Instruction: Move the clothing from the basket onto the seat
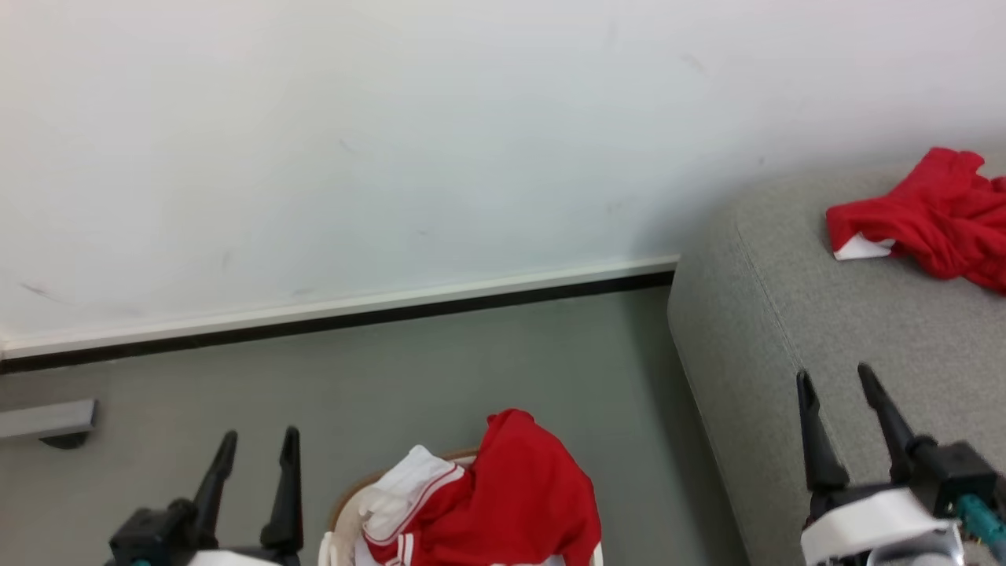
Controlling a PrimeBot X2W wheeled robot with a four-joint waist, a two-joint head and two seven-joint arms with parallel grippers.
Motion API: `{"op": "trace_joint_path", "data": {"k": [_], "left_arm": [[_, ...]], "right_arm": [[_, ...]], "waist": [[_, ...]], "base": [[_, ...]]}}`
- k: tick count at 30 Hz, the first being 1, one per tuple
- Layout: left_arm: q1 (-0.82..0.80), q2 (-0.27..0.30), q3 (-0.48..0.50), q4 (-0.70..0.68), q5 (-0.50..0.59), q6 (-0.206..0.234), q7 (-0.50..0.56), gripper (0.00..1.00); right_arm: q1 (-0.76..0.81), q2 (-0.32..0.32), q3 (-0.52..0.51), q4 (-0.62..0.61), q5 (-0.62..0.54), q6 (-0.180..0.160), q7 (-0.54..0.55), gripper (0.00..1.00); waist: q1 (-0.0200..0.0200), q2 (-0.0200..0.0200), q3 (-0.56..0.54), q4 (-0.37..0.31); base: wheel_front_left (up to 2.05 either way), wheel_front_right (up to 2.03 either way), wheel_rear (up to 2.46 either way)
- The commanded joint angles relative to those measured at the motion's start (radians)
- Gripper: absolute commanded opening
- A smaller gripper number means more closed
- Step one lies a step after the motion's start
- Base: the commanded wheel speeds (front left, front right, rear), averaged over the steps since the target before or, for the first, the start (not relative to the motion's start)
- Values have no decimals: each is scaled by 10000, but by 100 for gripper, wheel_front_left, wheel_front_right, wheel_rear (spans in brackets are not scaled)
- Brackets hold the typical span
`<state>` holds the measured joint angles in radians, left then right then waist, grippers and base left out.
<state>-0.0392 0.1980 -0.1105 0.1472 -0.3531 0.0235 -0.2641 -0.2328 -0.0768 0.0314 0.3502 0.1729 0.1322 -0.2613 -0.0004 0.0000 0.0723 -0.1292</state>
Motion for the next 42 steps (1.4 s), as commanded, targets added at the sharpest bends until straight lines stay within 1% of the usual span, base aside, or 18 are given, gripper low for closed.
{"op": "trace_joint_path", "data": {"k": [1, 8, 15, 20, 30, 36, 42], "left_arm": [[329, -207, 194, 133, 344, -190, -3, 100], [770, -810, 730, 441, 1064, -763, -4, 100], [908, -1089, 1172, 586, 1455, -1122, -4, 100], [969, -1215, 1325, 657, 1629, -1273, -4, 100], [1034, -1364, 1606, 886, 1845, -1417, -5, 100], [970, -1389, 1705, 947, 1897, -1456, -5, 100], [912, -1419, 1811, 945, 1940, -1500, -5, 100]], "right_arm": [[510, 72, 32, -61, 94, -29, -26, 100], [1608, 254, 445, 41, 91, -29, -26, 100], [1956, 267, 795, -2, 480, -29, -27, 100], [1986, 268, 847, 70, 548, -29, -27, 100], [2013, 269, 1053, 363, 753, -29, -27, 100], [1952, 269, 1149, 456, 828, -29, -27, 100], [1853, 269, 1199, 468, 792, -29, -27, 100]], "waist": [[4, 0, -373, 290], [4, 0, -752, 745], [4, 0, -921, 913], [4, 0, -1030, 978], [4, 0, -1098, 1181], [4, 0, -1075, 1174], [4, 0, -1032, 1023]], "base": [[0, 0, 0], [0, 0, 0], [0, 0, 0], [0, 0, 0], [0, 0, 0], [0, 0, 0], [0, 0, 0]]}}
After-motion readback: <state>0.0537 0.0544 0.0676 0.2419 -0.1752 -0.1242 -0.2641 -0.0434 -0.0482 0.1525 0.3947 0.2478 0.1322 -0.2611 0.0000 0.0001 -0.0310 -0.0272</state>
